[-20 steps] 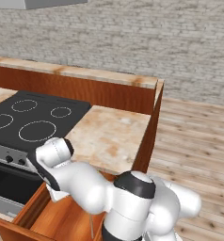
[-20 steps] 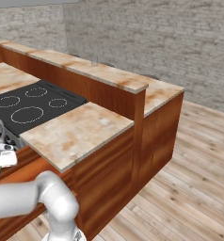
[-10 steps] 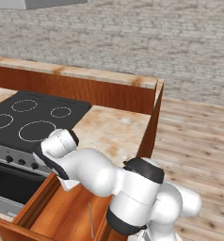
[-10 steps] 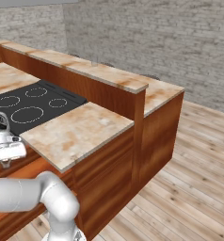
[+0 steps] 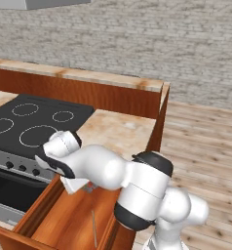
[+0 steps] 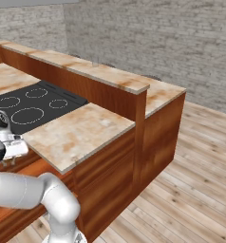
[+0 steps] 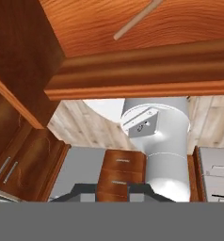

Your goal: Take a straw from the drawer in front and place it inside the glass cup on the dining counter.

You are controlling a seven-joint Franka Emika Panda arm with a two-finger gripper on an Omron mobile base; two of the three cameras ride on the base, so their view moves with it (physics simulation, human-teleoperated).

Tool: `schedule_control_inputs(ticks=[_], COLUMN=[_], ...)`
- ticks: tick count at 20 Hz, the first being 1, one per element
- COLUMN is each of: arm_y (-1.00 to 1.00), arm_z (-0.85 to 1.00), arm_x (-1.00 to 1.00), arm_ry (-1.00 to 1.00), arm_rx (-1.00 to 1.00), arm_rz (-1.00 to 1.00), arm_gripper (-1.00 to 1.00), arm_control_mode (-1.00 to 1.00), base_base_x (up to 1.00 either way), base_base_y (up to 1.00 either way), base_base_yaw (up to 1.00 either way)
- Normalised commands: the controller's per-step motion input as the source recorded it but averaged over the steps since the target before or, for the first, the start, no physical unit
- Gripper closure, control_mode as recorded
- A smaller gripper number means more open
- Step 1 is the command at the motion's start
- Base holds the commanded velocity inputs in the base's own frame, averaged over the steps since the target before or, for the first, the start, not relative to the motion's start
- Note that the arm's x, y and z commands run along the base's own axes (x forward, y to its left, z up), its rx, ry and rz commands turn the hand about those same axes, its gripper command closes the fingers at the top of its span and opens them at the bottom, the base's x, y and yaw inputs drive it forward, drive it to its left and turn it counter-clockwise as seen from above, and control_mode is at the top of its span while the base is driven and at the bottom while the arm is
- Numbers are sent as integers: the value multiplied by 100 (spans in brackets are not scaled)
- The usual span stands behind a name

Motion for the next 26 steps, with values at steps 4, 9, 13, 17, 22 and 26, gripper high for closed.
schedule_control_inputs(ticks=[4,9,13,17,22,26], arm_y=[0,0,0,0,0,0], arm_z=[0,0,-4,-1,0,0], arm_x=[34,21,0,0,4,13], arm_ry=[5,12,3,-5,-17,-14], arm_rx=[0,0,0,5,6,10], arm_rz=[0,0,0,-1,-10,-12], arm_gripper=[-100,-100,-100,-100,-100,-100], arm_control_mode=[-100,-100,-100,-100,-100,-100], base_base_x=[0,0,0,0,0,0], base_base_y=[0,0,0,0,0,0], base_base_yaw=[0,0,0,0,0,0])
